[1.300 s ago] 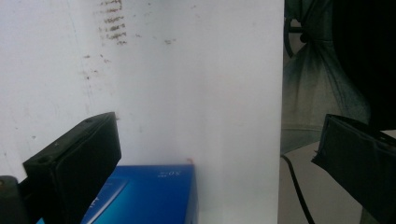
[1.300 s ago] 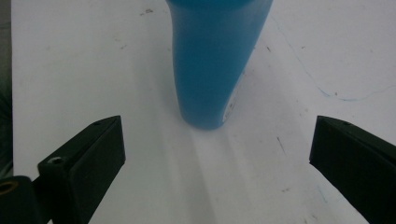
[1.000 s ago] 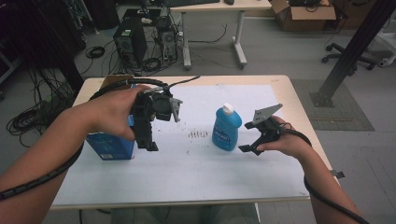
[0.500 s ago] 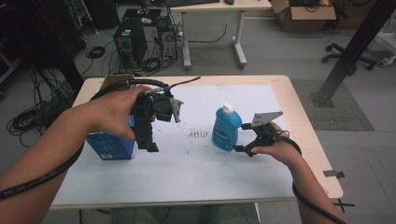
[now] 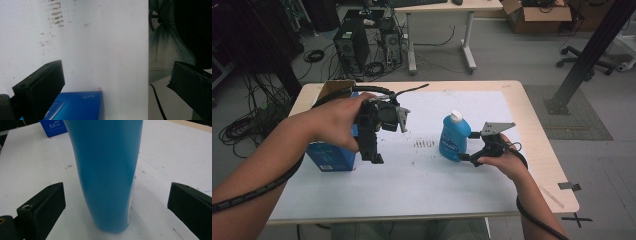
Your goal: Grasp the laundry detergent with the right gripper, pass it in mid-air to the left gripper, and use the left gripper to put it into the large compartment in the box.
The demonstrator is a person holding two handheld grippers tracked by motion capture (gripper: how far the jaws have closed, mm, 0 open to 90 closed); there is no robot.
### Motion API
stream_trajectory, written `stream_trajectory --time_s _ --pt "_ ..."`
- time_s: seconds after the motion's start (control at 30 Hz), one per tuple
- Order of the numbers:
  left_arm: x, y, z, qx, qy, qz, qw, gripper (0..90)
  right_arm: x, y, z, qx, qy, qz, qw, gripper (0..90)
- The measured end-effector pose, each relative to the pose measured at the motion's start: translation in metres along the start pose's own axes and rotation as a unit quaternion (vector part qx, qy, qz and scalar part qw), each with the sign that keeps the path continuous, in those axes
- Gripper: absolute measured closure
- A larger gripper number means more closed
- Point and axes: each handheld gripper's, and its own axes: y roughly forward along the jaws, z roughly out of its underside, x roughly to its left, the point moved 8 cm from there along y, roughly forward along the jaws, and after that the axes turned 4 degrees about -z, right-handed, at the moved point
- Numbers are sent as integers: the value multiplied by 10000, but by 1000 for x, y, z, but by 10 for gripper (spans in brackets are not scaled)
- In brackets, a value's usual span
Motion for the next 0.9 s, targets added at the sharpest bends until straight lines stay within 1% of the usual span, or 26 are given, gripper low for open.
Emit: stream_trajectory --time_s 0.33,0.53,0.73,0.8,0.83,0.9 --pt "-2 0 0 -45 24 21 10000 2 0 10 -7 -229 -1 -55 9997 8" --pt "-3 1 1 -39 4 27 10000 2 1 16 -9 -366 21 -32 9993 8" --pt "-3 1 3 -51 -2 7 10000 2 0 20 -11 -495 60 54 9987 5" --pt "-3 1 3 -54 -9 5 10000 2 -1 20 -12 -536 39 168 9984 4" --pt "-3 1 4 -58 -25 9 10000 2 -2 21 -12 -550 72 194 9983 4" --pt "-2 1 4 -66 -15 -5 10000 2 -1 22 -13 -571 51 206 9981 2"
